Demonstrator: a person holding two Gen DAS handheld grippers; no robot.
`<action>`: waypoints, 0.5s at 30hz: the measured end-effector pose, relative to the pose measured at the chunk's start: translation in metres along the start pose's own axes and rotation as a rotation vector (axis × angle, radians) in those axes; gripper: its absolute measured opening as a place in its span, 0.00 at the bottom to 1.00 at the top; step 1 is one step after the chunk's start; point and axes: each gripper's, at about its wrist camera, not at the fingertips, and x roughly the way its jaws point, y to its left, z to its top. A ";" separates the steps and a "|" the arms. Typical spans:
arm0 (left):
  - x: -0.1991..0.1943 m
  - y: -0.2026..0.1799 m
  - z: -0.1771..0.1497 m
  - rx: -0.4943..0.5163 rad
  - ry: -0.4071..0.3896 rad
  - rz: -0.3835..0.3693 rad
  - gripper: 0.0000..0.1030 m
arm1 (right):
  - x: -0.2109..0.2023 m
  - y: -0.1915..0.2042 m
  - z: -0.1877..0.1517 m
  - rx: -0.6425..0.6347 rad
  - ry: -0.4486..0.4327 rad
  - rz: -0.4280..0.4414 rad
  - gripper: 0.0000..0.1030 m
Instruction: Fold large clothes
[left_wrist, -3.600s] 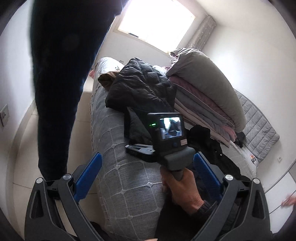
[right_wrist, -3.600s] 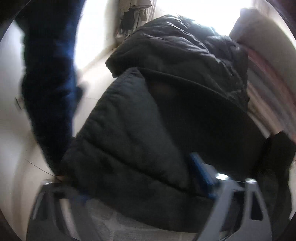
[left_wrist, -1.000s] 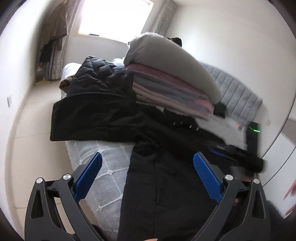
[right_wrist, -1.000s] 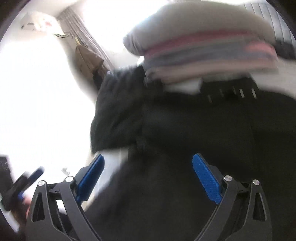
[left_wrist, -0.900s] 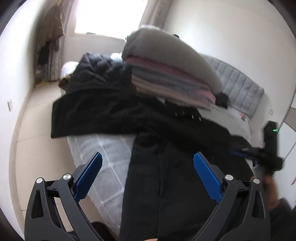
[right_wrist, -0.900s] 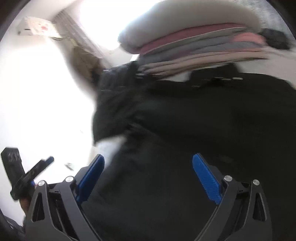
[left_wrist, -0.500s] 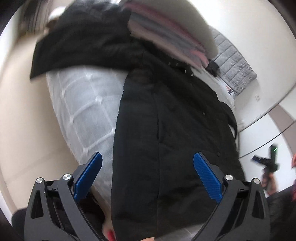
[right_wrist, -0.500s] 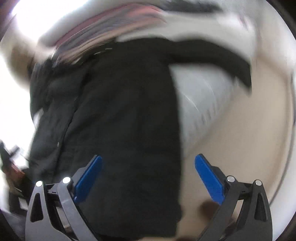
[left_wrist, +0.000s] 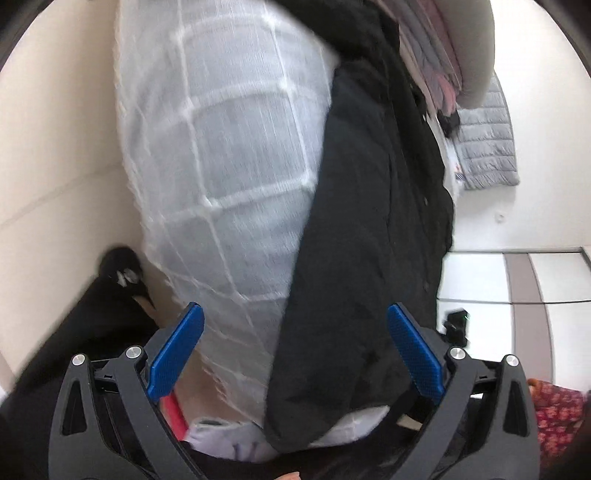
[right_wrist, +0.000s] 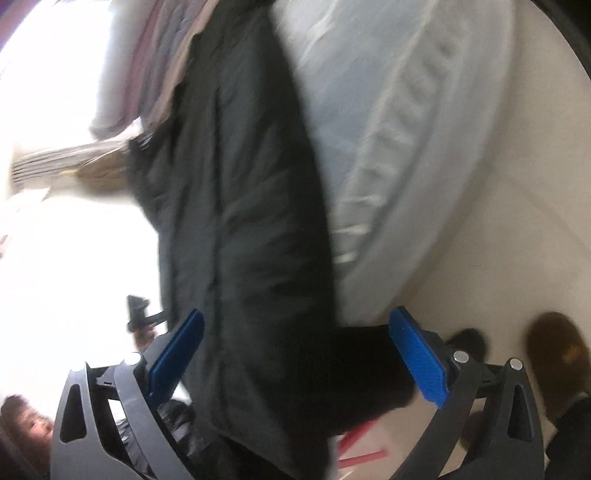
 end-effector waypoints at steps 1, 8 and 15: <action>0.008 -0.004 -0.003 0.016 0.018 -0.001 0.93 | 0.007 0.004 -0.001 -0.017 0.026 0.026 0.94; 0.043 -0.034 -0.036 0.126 0.112 -0.045 0.89 | 0.023 0.037 -0.019 -0.140 0.012 -0.019 0.92; 0.033 -0.033 -0.039 0.046 0.071 0.030 0.09 | 0.022 0.078 -0.043 -0.161 -0.088 -0.158 0.33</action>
